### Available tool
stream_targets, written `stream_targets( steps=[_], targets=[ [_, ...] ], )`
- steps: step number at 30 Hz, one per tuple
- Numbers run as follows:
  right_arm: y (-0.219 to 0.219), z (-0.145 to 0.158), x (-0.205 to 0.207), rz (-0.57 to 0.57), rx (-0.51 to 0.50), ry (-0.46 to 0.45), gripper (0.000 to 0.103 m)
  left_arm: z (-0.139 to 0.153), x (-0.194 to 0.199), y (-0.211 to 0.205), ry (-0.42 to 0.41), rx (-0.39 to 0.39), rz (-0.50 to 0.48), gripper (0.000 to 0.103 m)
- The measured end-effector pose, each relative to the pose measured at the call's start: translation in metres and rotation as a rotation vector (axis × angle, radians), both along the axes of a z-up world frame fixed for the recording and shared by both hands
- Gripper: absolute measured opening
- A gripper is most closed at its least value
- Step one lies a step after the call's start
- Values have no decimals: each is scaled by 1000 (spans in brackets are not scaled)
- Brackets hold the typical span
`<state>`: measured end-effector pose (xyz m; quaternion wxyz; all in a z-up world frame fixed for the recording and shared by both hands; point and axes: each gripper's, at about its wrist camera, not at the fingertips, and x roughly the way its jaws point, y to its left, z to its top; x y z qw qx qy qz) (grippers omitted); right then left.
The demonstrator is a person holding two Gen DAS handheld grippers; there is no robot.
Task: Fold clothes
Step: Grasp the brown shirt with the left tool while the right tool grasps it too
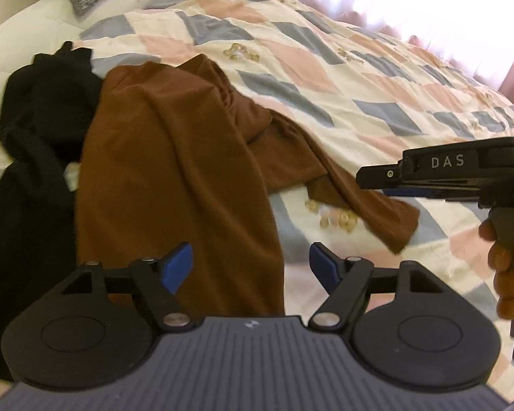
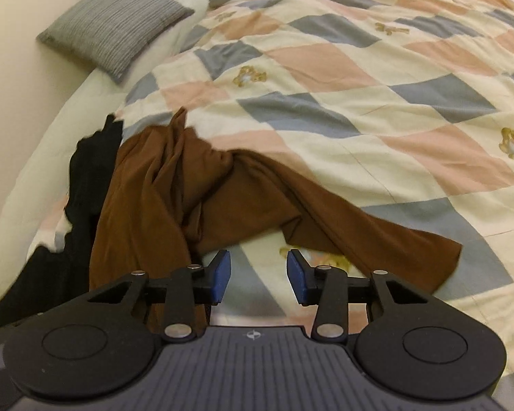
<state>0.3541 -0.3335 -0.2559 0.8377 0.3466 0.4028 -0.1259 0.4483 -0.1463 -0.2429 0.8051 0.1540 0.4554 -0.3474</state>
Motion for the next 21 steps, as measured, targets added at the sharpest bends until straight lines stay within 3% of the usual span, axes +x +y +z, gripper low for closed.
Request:
stream_targets(
  steps=[2,4,7,11,16,18,21],
  targets=[
    [-9,-10,7,-45,29,-2,54,-15,8,-13,-5,15,-2,72],
    [-19,-23,12,-80,33,16,57,-32,14,-23,-12,55,4,68],
    [-32,-43,19,-127,17,64,71,-50,21,-27,-30,100,14,39],
    [-41,-65,33,-133,-1,88,84,-43,25,-8,-29,55,22,6],
    [-41,-90,62,-54,-104,132,85,-2,43,56,-17,-29,111,6],
    [-38,-97,69,-8,-130,144,75,15,51,83,-31,-37,154,6],
    [-33,-98,73,52,-149,131,26,37,62,118,-68,-22,223,6]
  ],
)
